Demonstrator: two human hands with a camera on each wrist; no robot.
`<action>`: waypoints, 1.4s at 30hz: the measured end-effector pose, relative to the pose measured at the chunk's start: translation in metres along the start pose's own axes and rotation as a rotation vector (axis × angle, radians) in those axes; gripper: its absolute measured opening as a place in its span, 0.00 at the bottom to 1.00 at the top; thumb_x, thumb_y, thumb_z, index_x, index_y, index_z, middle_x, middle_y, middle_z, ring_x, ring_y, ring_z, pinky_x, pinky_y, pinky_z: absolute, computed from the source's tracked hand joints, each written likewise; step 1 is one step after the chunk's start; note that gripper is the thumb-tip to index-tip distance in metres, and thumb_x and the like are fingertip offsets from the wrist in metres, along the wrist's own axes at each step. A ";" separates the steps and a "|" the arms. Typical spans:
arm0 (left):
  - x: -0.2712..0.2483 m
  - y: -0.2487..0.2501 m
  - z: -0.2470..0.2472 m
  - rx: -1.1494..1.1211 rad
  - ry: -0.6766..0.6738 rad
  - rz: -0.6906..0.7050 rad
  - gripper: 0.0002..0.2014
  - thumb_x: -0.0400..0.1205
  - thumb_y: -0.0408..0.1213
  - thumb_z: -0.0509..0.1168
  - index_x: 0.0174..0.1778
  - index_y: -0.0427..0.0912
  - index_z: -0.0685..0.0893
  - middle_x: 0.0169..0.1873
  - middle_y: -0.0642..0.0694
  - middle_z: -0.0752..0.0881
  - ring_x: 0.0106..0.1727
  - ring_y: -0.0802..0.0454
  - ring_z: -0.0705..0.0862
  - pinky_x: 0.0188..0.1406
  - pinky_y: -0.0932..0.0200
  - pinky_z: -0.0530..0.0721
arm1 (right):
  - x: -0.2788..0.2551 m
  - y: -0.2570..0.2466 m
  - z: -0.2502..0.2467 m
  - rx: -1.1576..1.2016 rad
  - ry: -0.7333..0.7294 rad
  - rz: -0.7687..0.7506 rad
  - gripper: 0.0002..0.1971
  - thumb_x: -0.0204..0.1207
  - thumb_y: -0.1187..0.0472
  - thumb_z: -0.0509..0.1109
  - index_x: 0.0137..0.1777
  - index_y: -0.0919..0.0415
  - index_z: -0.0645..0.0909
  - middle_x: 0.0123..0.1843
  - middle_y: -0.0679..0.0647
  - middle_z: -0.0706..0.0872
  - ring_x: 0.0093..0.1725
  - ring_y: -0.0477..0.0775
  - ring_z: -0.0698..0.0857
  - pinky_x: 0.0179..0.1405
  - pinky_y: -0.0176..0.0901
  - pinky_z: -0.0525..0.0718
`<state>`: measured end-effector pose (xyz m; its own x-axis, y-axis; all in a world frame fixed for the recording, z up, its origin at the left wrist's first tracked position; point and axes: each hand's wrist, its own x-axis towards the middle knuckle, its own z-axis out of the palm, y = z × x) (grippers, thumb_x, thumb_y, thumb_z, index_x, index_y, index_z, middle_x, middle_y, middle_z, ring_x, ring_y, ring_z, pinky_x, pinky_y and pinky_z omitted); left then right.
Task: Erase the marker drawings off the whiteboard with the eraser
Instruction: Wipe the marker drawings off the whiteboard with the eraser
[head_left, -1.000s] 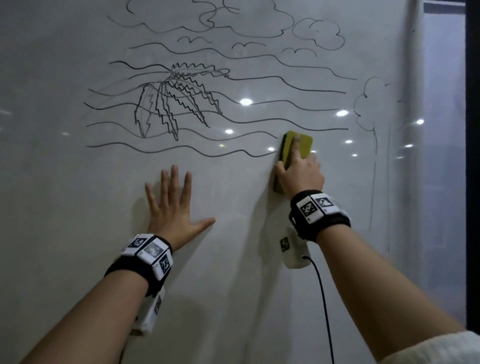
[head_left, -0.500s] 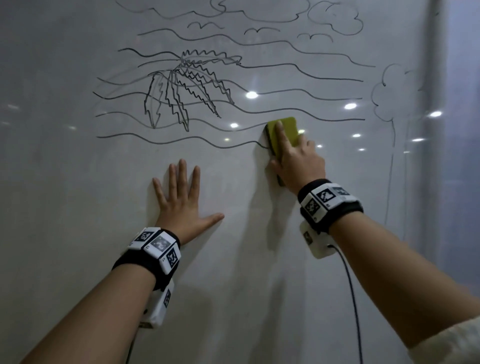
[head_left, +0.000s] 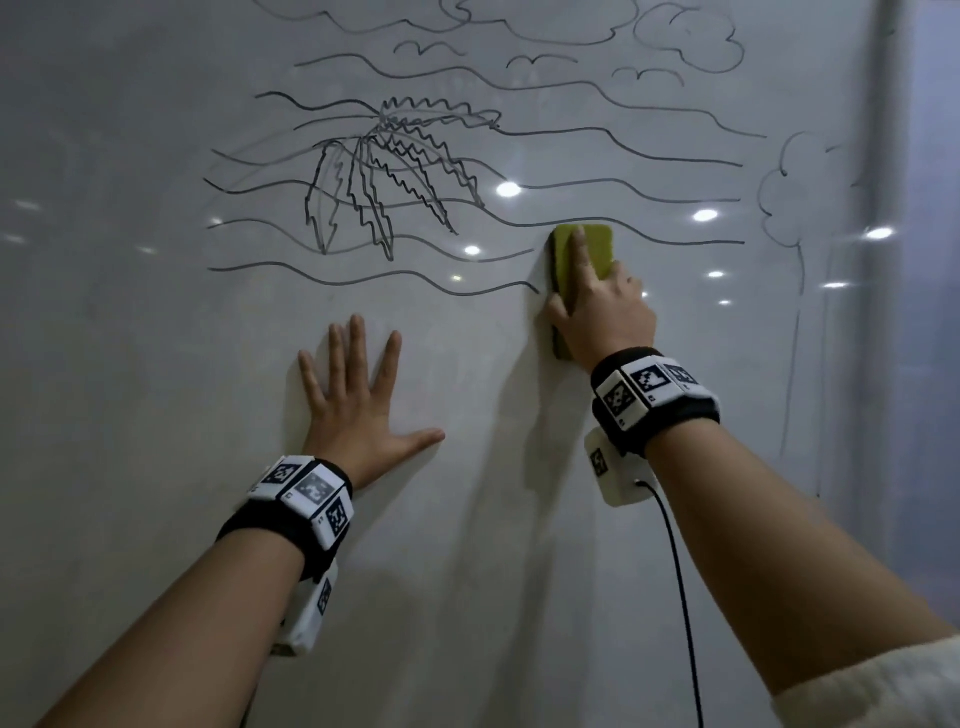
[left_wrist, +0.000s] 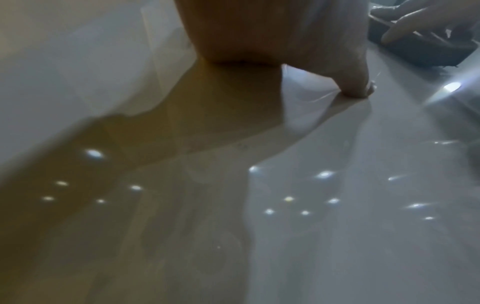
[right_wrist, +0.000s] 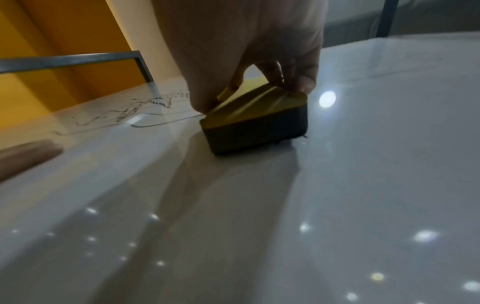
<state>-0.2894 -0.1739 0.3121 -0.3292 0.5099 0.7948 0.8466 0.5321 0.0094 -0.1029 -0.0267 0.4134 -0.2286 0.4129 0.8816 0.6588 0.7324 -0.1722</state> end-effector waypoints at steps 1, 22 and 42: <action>0.000 0.000 0.000 -0.002 0.012 0.006 0.58 0.61 0.81 0.46 0.76 0.54 0.22 0.72 0.43 0.17 0.71 0.46 0.13 0.69 0.36 0.19 | 0.000 -0.004 0.000 0.047 0.003 0.070 0.36 0.81 0.44 0.57 0.83 0.44 0.42 0.70 0.65 0.69 0.67 0.66 0.71 0.53 0.55 0.78; 0.002 -0.004 0.007 0.013 0.061 0.013 0.54 0.59 0.80 0.39 0.71 0.60 0.17 0.72 0.46 0.16 0.73 0.47 0.16 0.69 0.39 0.18 | -0.003 -0.020 0.005 0.082 0.009 0.059 0.36 0.81 0.44 0.57 0.83 0.43 0.42 0.70 0.64 0.67 0.66 0.65 0.70 0.49 0.53 0.79; -0.002 -0.063 -0.018 0.039 0.176 -0.011 0.50 0.67 0.76 0.42 0.79 0.57 0.29 0.80 0.52 0.31 0.80 0.51 0.29 0.73 0.49 0.23 | -0.024 -0.060 0.018 0.162 -0.003 0.069 0.36 0.80 0.43 0.58 0.83 0.43 0.43 0.70 0.62 0.68 0.66 0.64 0.70 0.50 0.52 0.78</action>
<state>-0.3343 -0.2203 0.3206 -0.2569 0.3795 0.8888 0.8255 0.5643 -0.0024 -0.1492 -0.0707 0.3948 -0.1890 0.4669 0.8639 0.5492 0.7796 -0.3011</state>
